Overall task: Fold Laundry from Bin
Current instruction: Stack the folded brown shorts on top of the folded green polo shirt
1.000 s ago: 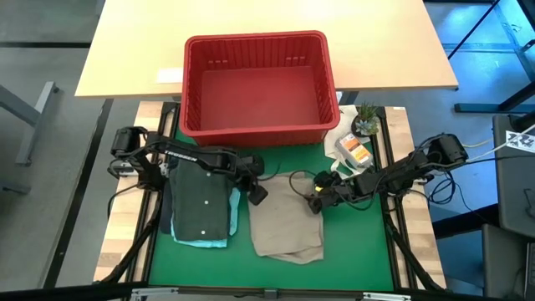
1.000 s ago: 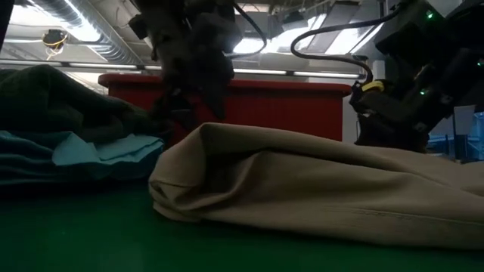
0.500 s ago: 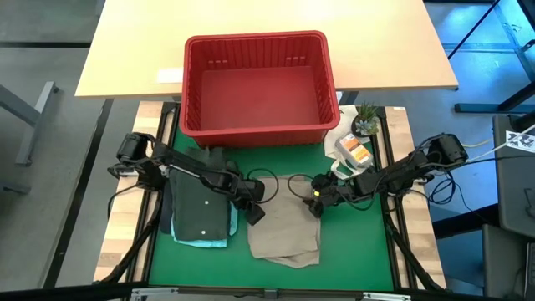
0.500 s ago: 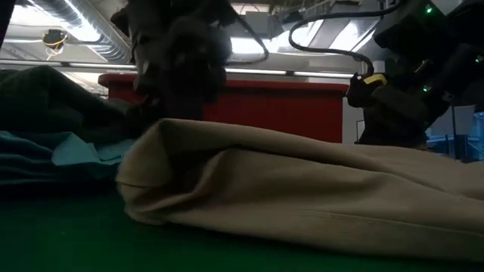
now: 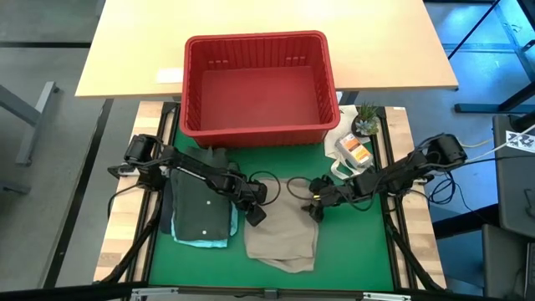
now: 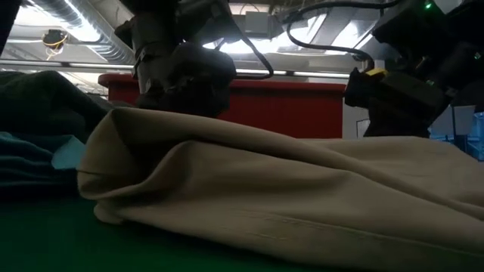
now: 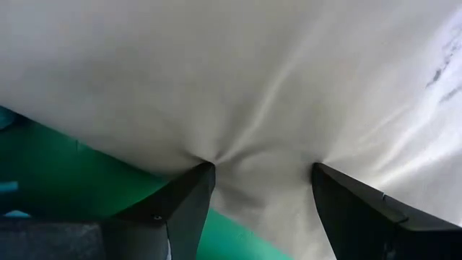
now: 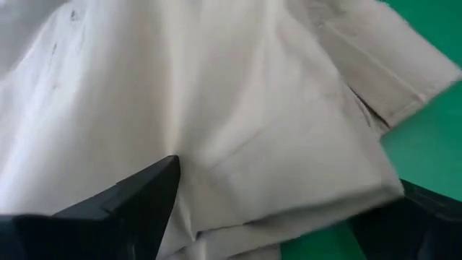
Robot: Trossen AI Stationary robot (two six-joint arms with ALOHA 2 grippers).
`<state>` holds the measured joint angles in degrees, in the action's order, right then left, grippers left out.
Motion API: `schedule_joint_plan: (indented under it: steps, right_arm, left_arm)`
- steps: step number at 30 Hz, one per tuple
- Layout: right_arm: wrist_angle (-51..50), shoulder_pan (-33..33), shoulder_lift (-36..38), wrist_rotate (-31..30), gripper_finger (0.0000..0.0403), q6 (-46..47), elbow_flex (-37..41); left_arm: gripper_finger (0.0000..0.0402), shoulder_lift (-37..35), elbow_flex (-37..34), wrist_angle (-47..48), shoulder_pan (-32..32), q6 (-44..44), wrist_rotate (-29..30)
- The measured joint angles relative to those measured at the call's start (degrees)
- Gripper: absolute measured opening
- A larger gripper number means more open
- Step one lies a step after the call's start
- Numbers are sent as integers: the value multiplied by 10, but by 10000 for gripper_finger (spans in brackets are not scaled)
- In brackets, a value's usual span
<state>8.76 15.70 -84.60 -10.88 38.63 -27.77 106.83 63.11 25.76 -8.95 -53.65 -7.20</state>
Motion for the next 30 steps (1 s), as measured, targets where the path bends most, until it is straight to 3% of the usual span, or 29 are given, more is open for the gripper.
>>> schedule_joint_plan:
  steps: [6, 10, 16, 25, 30]
  right_arm:
    - [68, 0, -52, 13, 355, 0, -1]
    - [97, 0, -66, 19, 329, 0, -2]
    - [96, 0, -67, 27, 230, 1, -2]
    - [93, 0, -67, 37, 31, 2, -1]
    - [85, 0, -57, 36, 38, 2, -1]
  left_arm:
    - [235, 1, -1, -3, 0, 0, 1]
    - [235, 1, -1, -6, 0, 0, 0]
    - [235, 1, -1, -7, 4, 1, -11]
    - [235, -7, -3, -7, 22, 2, -33]
    - [235, -24, -3, -5, 34, 2, -28]
